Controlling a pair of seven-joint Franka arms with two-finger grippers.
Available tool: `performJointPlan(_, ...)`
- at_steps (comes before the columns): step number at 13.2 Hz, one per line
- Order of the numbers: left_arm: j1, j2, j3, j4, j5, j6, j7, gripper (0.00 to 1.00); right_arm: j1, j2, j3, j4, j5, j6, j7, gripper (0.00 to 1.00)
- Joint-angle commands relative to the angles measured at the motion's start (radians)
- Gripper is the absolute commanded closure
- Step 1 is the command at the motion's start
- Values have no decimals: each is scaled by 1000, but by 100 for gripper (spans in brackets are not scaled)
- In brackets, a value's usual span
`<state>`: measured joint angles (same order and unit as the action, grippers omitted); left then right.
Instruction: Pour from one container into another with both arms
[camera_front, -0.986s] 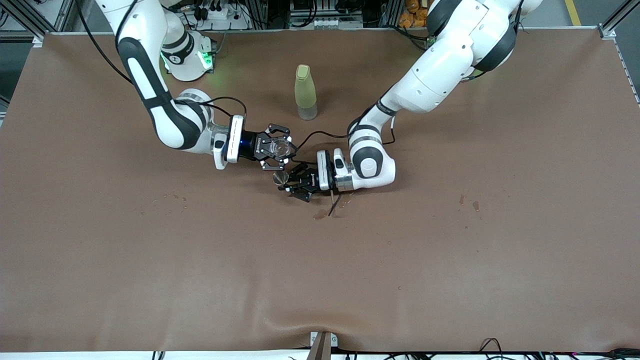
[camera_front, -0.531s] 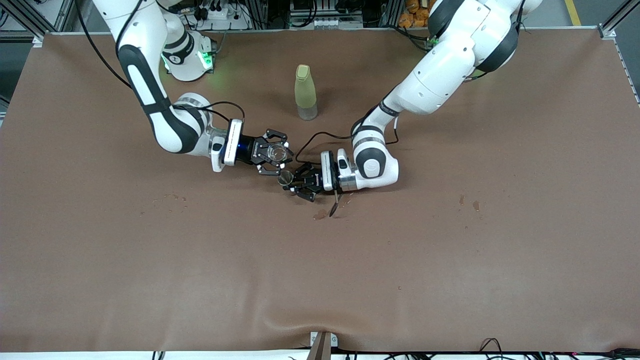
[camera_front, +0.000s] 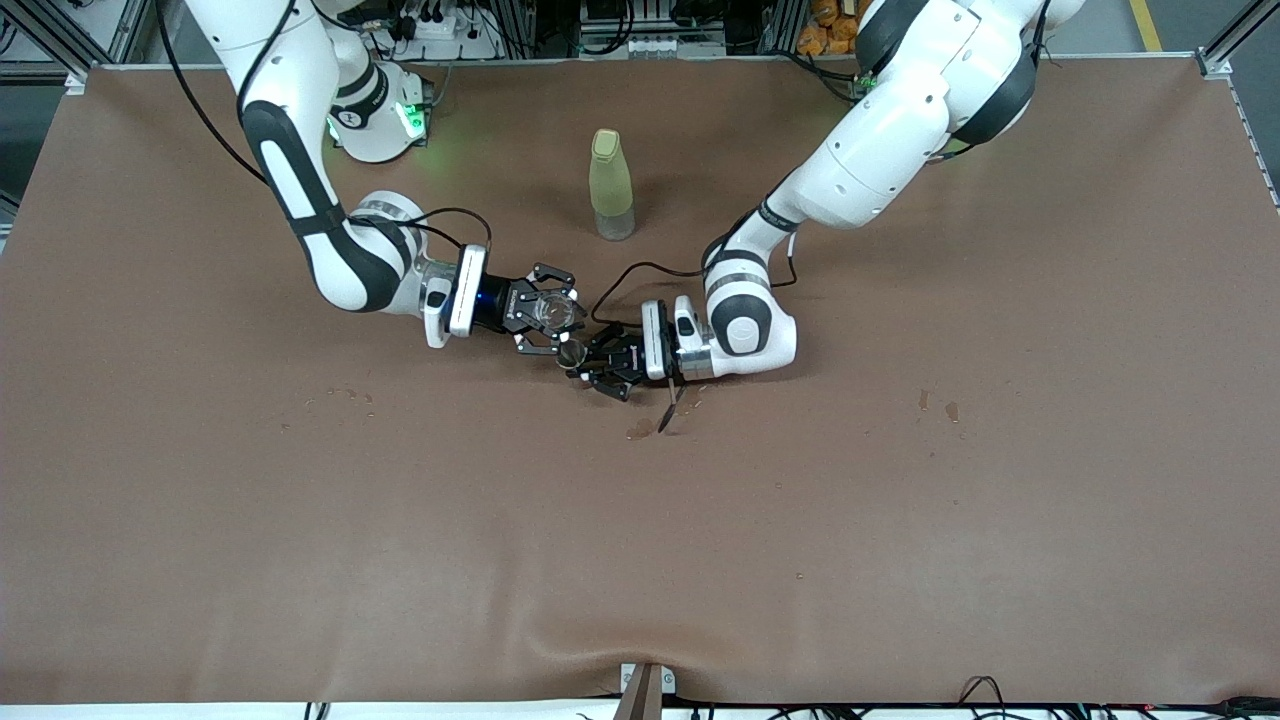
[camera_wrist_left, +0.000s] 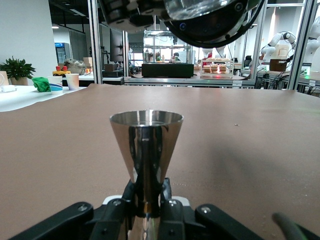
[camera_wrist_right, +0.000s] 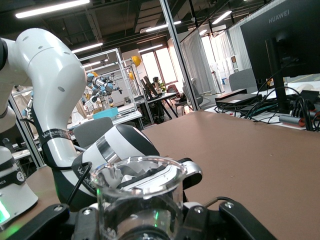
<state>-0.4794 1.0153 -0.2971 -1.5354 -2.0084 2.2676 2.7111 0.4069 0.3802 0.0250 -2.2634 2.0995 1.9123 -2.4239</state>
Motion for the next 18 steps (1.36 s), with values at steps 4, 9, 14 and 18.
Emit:
performJointPlan(4, 12, 2, -7, -29, -52, -106, 71, 100, 4, 6, 7, 1, 22, -4, 124, 100)
performJointPlan(9, 10, 3, -5, -29, -55, -112, 84, 100, 10, 5, 7, -2, 22, -6, 207, 100)
performJointPlan(14, 12, -4, -5, -29, -53, -112, 82, 100, 10, -3, 7, -11, 13, -6, 318, 100)
performJointPlan(18, 12, -6, -5, -29, -55, -112, 82, 100, 18, -29, 7, -40, 10, -7, 322, 100)
